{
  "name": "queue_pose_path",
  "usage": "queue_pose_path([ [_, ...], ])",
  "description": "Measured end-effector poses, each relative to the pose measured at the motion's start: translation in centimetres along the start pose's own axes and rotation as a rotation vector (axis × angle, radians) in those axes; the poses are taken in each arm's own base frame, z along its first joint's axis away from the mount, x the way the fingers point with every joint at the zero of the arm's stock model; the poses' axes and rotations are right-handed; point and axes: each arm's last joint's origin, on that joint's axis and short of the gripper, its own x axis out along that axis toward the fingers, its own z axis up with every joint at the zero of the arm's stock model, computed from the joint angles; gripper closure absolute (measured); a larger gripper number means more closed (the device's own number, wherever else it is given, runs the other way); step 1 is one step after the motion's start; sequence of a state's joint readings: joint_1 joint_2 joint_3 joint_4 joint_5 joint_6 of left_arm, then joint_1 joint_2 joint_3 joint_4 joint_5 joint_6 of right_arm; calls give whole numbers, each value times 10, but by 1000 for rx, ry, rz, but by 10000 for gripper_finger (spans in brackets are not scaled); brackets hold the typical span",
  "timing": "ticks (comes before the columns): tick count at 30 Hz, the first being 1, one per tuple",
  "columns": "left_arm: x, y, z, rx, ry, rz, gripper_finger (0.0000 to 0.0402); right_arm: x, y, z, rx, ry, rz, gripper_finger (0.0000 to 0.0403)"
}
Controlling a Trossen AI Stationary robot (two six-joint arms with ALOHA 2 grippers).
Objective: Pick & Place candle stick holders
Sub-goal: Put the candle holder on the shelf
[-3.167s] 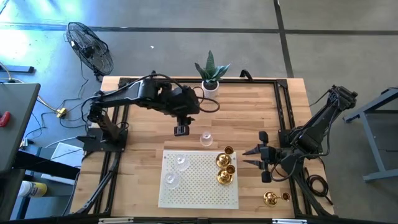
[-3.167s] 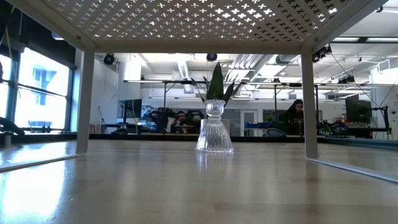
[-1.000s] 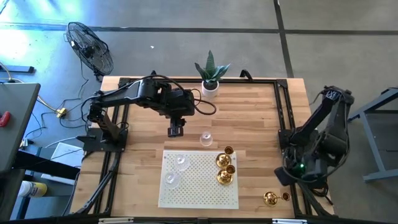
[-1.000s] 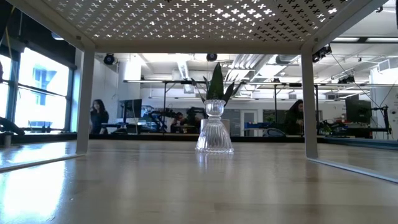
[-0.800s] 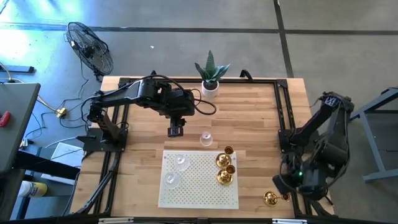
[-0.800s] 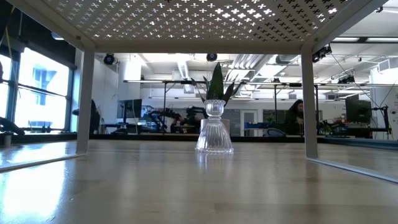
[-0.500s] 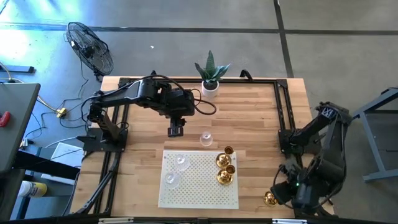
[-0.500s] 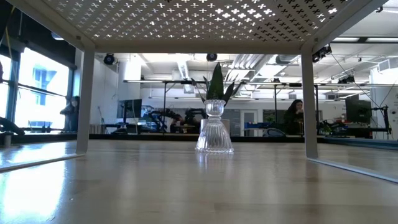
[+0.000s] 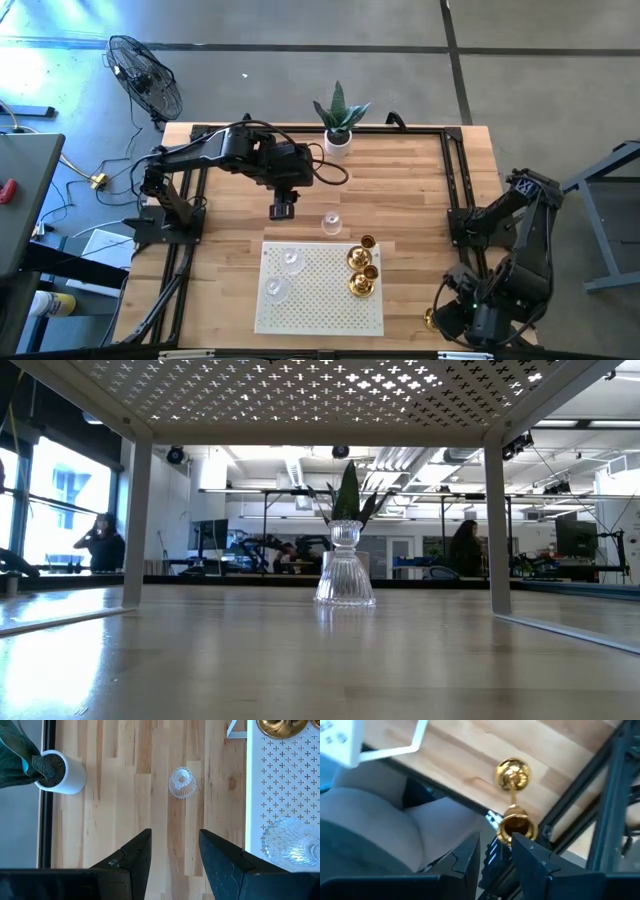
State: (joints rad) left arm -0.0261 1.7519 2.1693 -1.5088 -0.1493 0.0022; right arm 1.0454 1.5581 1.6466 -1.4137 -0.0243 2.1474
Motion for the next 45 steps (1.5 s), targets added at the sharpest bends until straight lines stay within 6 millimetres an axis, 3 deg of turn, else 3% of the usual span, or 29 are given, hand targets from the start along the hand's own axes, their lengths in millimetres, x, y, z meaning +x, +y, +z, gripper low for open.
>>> queue_pose_path([
  [5,0,0,1,18,-8,2,243,0,6,-2,-88,-1,77,299],
  [13,0,0,2,16,-25,2,243,-1,8,-1,-84,-65,132,299],
  [27,0,0,3,16,-26,1,243,-2,16,-7,-192,-30,217,299],
  [38,0,0,3,15,-27,-1,243,-4,25,-10,-197,-68,349,299],
  [45,0,0,3,15,-27,-1,243,-4,24,-10,-191,-52,329,299],
])
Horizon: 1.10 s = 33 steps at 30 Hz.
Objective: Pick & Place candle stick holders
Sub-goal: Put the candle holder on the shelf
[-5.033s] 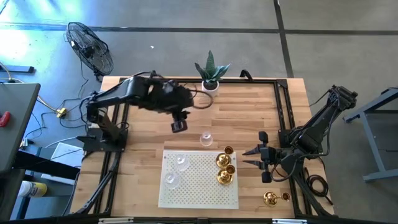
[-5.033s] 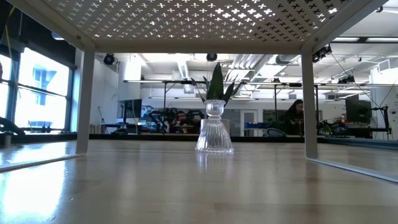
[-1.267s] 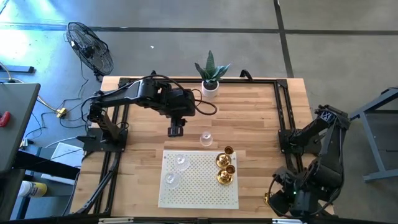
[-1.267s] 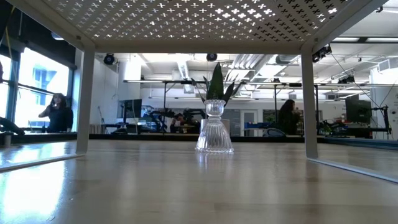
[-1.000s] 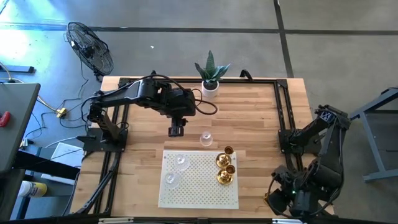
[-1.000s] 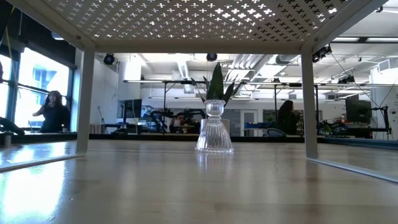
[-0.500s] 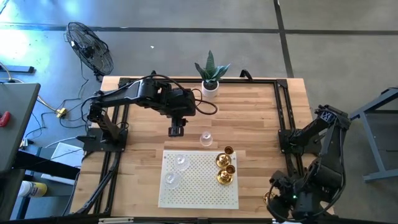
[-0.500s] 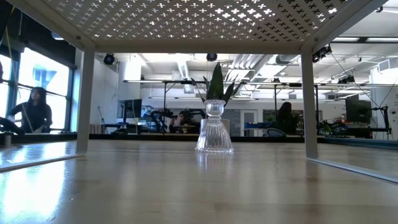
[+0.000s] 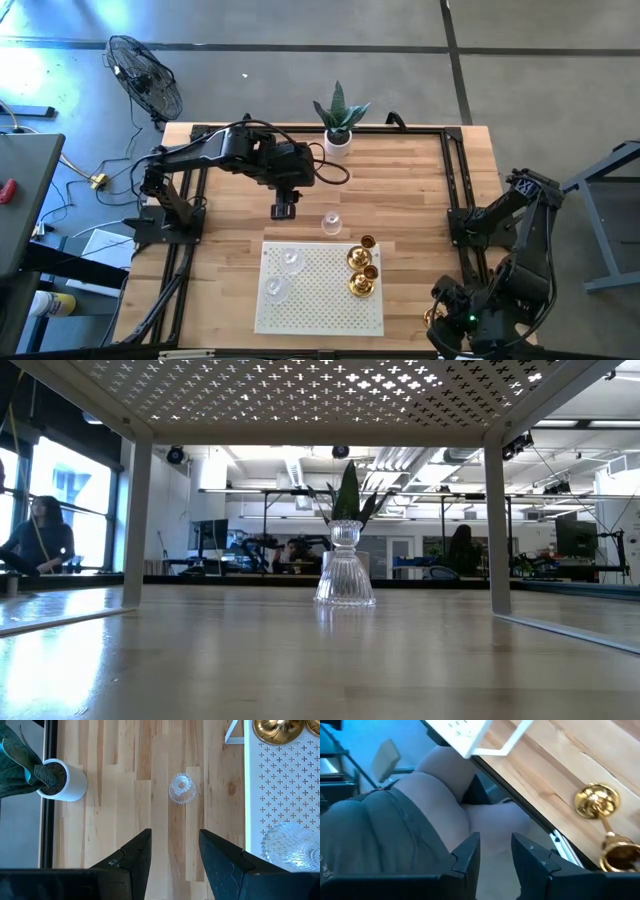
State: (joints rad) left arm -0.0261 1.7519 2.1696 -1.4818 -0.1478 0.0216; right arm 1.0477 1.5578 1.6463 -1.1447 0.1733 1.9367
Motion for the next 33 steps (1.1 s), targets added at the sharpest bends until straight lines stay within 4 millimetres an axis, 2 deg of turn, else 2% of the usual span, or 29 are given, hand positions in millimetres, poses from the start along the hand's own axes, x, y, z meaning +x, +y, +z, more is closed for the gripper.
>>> queue_pose_path([
  [10,0,0,0,0,0,0,243,-2,-17,1,162,88,-230,299],
  [23,0,0,2,-3,-18,-6,243,-3,-24,2,232,96,-332,299],
  [33,0,0,2,-3,-16,-7,243,9,-22,-1,223,99,-372,299],
])
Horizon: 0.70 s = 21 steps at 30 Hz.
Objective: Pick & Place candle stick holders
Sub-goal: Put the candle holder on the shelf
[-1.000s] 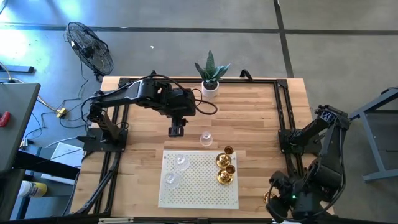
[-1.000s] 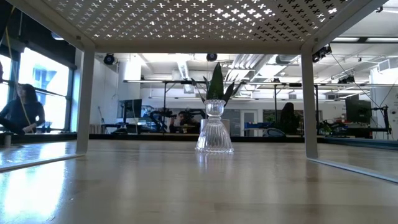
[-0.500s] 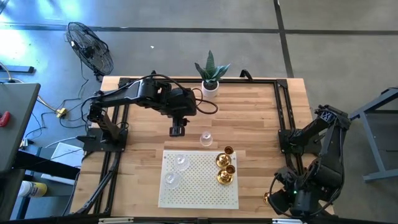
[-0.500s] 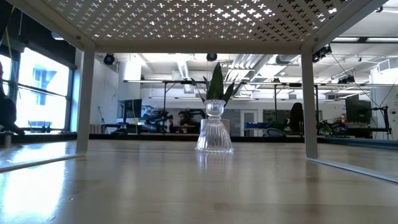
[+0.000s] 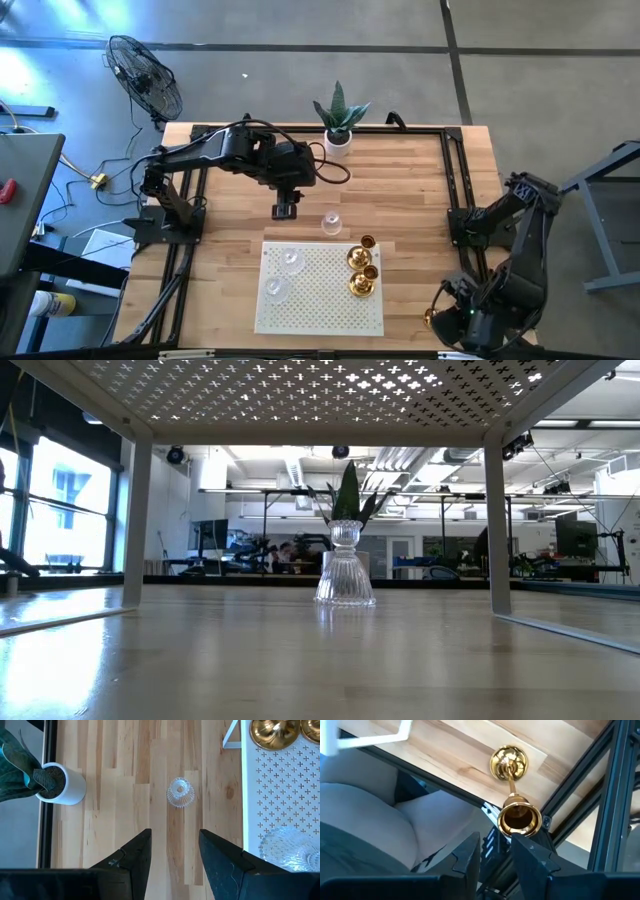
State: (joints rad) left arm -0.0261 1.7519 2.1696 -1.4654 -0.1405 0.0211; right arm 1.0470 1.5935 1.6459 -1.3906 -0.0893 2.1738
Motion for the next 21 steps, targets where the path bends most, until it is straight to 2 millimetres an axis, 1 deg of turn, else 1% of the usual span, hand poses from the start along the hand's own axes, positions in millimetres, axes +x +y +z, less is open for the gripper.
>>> queue_pose_path([
  [6,0,0,0,0,0,0,243,5,2,-1,3,11,-29,299],
  [14,0,0,0,0,0,0,243,6,3,1,9,-7,-32,299],
  [17,0,0,0,0,0,0,243,11,2,2,11,-12,-44,299],
  [21,0,0,0,0,0,1,243,21,2,5,18,22,-84,299],
])
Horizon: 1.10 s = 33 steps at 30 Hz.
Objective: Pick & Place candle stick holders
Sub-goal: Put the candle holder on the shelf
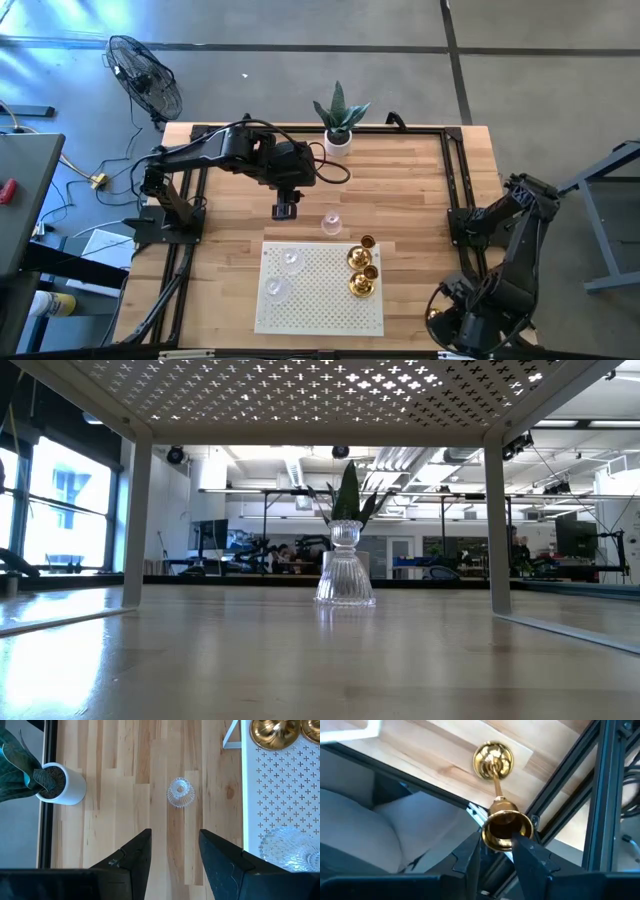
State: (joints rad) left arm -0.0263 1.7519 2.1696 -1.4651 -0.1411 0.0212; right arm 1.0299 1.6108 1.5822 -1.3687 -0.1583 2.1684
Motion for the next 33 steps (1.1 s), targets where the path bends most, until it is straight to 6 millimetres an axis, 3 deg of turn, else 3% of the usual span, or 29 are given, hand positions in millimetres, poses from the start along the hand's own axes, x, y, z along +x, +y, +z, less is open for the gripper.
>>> queue_pose_path([
  [16,0,0,0,-3,-1,0,243,23,11,21,-57,48,-33,302],
  [25,0,0,0,-3,0,1,243,25,11,22,-87,51,-32,385],
  [33,0,0,0,-3,0,1,243,25,11,22,-91,42,-30,371],
])
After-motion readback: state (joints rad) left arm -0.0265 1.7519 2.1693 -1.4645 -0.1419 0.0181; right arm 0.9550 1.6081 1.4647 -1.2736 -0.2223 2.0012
